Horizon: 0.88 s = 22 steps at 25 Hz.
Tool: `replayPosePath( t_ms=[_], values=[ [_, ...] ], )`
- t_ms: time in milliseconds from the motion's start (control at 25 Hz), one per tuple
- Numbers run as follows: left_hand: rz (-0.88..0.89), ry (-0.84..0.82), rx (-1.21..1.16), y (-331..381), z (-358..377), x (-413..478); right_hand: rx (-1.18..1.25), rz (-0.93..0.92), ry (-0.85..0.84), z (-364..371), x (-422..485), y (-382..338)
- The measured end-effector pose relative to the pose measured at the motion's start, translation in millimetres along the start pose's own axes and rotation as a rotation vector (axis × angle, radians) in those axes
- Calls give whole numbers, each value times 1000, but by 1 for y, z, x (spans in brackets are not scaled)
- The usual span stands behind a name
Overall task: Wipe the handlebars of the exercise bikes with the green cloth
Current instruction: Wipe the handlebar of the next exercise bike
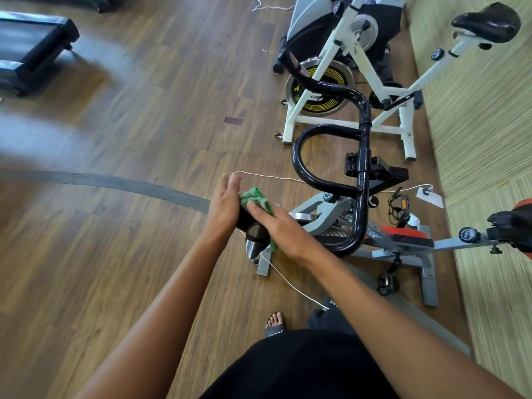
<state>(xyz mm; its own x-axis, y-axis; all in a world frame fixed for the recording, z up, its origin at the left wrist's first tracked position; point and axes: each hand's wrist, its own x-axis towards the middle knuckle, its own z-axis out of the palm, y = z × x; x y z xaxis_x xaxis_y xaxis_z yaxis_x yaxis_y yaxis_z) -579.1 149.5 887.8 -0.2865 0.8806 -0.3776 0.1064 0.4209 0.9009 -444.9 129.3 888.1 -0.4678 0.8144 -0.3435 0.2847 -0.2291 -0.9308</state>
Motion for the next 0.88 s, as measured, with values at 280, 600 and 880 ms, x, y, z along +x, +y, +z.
replayPosePath(
  t_ms=[280,600,880],
  values=[
    [28,143,-57,-1,6,-4,-178,58,-53,-27,-8,6],
    [68,192,-93,-4,8,-2,-264,-88,49,-15,-6,-10],
    [70,198,-101,-3,8,-4,-94,-14,-37,-12,-10,-10]
  ],
)
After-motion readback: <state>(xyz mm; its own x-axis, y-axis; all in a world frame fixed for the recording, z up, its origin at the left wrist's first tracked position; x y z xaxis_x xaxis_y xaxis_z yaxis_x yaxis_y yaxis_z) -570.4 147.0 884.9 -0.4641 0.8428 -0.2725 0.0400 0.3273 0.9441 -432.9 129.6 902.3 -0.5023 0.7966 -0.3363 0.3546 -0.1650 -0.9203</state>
